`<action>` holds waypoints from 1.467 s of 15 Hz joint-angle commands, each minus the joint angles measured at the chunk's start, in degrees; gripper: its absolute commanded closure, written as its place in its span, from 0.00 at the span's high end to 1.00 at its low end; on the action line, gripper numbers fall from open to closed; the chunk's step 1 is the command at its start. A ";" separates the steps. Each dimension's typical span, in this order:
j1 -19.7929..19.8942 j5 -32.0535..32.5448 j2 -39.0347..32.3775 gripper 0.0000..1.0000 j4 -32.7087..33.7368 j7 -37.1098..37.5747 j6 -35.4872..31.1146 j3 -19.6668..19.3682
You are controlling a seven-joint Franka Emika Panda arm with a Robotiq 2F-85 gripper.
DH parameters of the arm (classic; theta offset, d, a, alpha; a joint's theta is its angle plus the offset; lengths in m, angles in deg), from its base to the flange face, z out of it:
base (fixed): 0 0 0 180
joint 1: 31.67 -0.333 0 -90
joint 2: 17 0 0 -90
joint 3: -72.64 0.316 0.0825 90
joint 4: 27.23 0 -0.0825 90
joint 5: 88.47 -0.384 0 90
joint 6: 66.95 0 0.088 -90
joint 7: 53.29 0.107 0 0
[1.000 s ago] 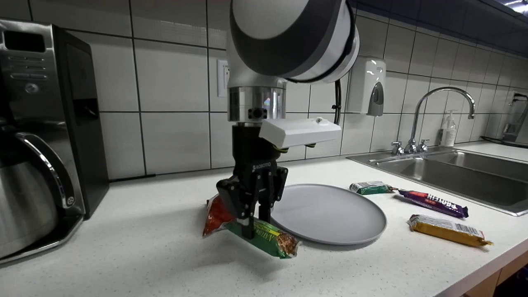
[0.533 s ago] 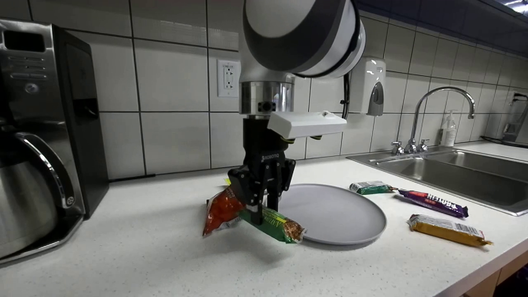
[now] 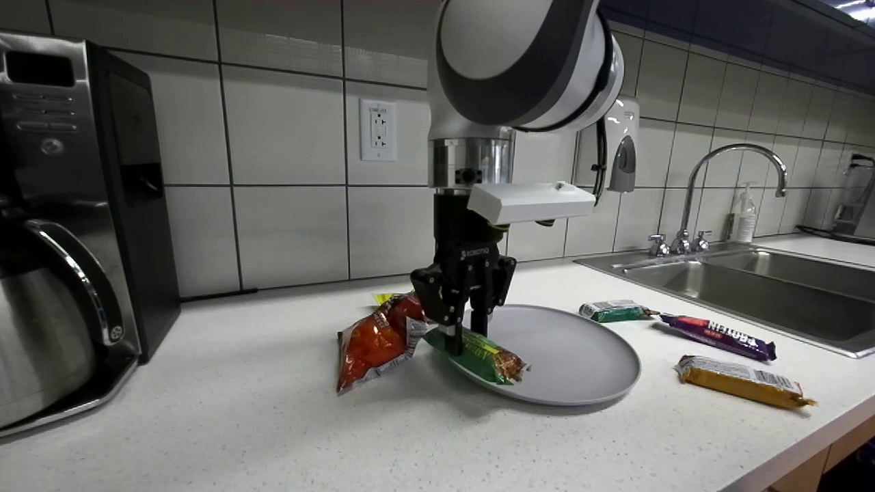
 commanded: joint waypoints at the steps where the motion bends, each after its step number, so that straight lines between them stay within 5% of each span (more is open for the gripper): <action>1: 0.80 1.64 3.21 0.13 -3.01 3.07 0.15 -0.30; 12: 1.53 2.60 3.55 0.13 -6.17 7.52 -0.27 -2.15; 14: 1.65 2.68 3.53 0.64 -6.29 8.22 -0.16 -2.34; 16: 1.61 2.68 3.73 0.68 -6.25 8.71 0.16 -2.36; 20: 1.32 2.72 4.97 0.95 -6.51 9.67 0.74 -2.02; 22: 1.24 2.88 6.20 1.00 -7.05 9.92 1.05 -1.83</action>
